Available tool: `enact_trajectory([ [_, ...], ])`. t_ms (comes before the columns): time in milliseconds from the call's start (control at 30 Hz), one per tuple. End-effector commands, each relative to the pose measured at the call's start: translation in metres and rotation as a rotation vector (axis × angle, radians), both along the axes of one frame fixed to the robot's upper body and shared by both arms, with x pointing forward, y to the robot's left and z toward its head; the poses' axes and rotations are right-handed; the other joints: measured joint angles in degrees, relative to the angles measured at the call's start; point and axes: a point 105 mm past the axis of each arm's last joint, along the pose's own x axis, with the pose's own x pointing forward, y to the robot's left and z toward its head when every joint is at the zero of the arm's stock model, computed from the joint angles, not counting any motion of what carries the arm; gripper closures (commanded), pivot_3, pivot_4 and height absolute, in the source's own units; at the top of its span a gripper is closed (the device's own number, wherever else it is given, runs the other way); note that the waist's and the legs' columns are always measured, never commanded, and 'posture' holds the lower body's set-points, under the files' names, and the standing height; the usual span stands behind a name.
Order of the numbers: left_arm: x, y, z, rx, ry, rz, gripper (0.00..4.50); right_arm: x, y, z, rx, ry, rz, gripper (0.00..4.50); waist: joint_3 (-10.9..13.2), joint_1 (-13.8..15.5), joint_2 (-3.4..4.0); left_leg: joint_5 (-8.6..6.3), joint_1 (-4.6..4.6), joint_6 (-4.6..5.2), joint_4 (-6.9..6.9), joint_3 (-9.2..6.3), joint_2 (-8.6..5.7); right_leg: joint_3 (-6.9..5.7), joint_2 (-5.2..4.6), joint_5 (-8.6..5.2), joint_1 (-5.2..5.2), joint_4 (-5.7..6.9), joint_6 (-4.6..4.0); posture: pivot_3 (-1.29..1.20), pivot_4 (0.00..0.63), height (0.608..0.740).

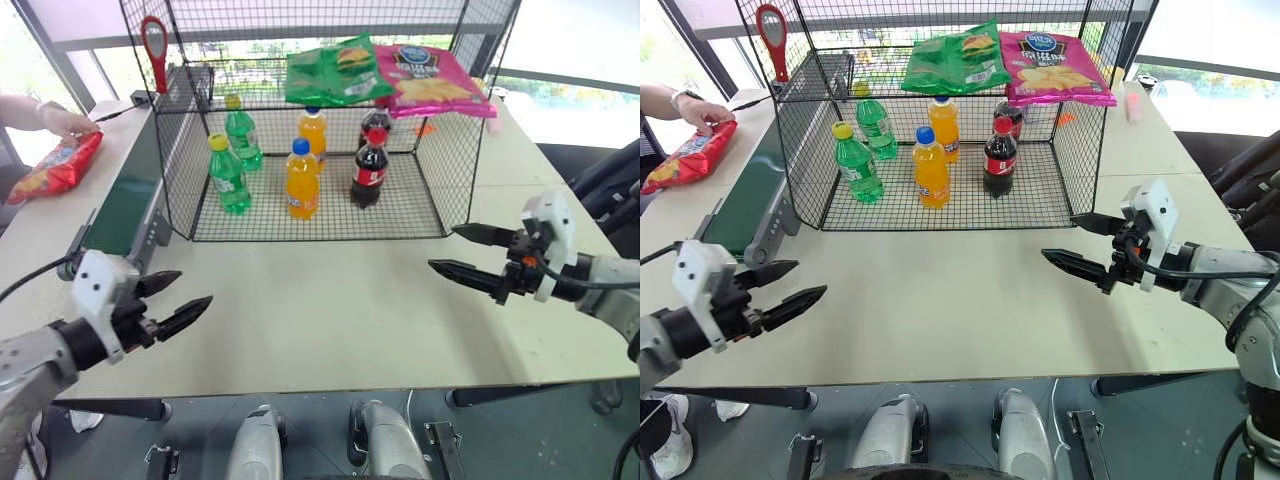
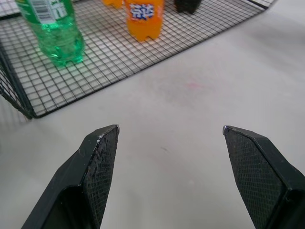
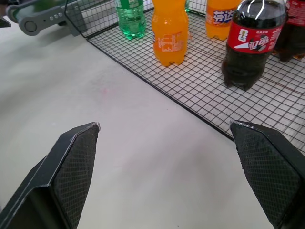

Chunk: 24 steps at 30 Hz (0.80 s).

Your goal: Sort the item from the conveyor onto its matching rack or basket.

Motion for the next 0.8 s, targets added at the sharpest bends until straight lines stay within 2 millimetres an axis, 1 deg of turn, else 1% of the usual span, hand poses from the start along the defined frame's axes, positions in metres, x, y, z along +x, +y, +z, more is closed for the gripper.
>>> enact_trajectory([
  [33,0.003,0.004,0.008,0.019,-0.034,0.007,0.86,0.002,0.006,0.01,0.004,-0.055,0.021,0.0,0.0,0.0,0.0,0.0,0.0,0.0,0.0,0.0,0.0,0.0,0.0,0.0,0.0,0.0,0.0,0.0,0.15,0.74],
  [167,0.007,0.003,0.004,0.049,-0.042,0.023,0.86,0.002,0.01,0.006,0.002,-0.054,0.028,0.0,0.0,0.0,-0.01,0.0,-0.1,0.0,-0.01,0.01,-0.01,0.0,0.0,0.0,-0.04,-0.02,0.0,0.0,0.15,0.74],
  [367,0.006,0.001,0.002,0.028,-0.031,0.013,0.86,0.003,0.014,0.001,0.005,-0.054,0.025,0.0,0.0,0.0,-0.01,0.0,-0.14,0.0,-0.01,0.02,-0.01,0.01,0.0,0.0,-0.07,-0.03,-0.01,0.0,0.15,0.74],
  [800,0.007,-0.001,0.005,0.01,-0.043,0.014,0.86,0.003,0.018,-0.004,0.001,-0.052,0.03,0.0,0.0,0.0,-0.01,0.0,-0.12,0.0,-0.01,0.02,-0.01,0.01,0.0,0.0,-0.07,-0.03,-0.01,0.0,0.15,0.74],
])
